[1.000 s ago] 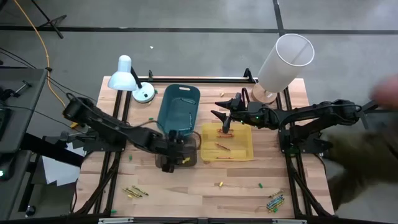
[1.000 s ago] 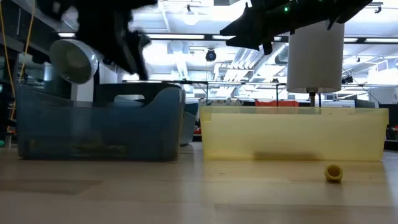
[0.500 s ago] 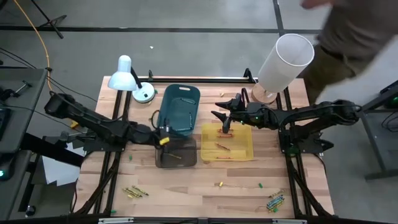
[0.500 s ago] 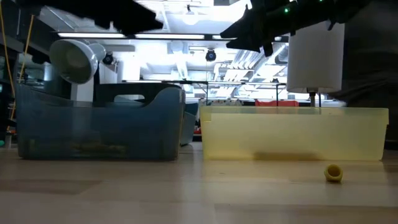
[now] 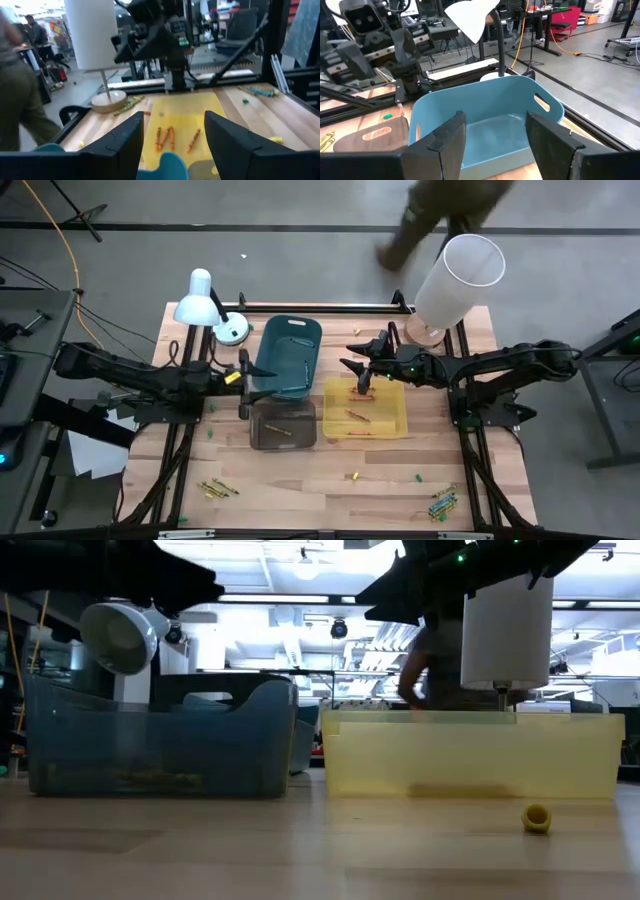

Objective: Sort crayons
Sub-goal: Put the light green crayon into the black bin

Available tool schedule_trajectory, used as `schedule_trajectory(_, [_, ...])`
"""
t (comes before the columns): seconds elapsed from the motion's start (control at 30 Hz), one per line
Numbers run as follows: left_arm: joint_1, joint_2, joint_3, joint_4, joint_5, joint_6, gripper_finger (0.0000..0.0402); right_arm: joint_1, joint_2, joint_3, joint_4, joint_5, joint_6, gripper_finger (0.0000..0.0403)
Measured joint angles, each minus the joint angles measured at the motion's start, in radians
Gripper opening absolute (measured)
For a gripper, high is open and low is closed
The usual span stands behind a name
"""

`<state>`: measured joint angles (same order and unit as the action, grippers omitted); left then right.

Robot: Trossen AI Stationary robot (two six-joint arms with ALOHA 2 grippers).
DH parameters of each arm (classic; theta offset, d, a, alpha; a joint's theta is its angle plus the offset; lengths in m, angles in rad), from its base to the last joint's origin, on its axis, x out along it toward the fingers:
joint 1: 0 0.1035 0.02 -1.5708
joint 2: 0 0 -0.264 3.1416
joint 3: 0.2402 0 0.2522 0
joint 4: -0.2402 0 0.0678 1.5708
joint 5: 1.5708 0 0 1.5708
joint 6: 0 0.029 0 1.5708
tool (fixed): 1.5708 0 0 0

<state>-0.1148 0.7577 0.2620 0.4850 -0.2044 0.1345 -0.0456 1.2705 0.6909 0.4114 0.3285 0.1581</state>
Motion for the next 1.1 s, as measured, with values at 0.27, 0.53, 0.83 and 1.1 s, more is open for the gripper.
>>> schedule_trajectory(0.27, [0.006,-0.045,-0.001,-0.019,-0.004,-0.001,0.0195,0.0,0.0,0.0,-0.04,0.01,-0.001,0.0199])
schedule_trajectory(0.53, [0.006,-0.045,-0.001,-0.018,-0.007,0.001,0.0195,0.0,0.0,0.0,-0.153,0.01,-0.001,0.0199])
schedule_trajectory(0.83, [0.006,-0.045,-0.001,-0.018,-0.007,0.001,0.0195,-0.006,0.0,0.0,-0.231,0.162,0.17,0.0199])
schedule_trajectory(1.1, [0.006,-0.045,-0.001,-0.028,-0.007,0.0,0.0195,-0.175,0.0,0.0,-0.806,0.443,0.671,0.0199])
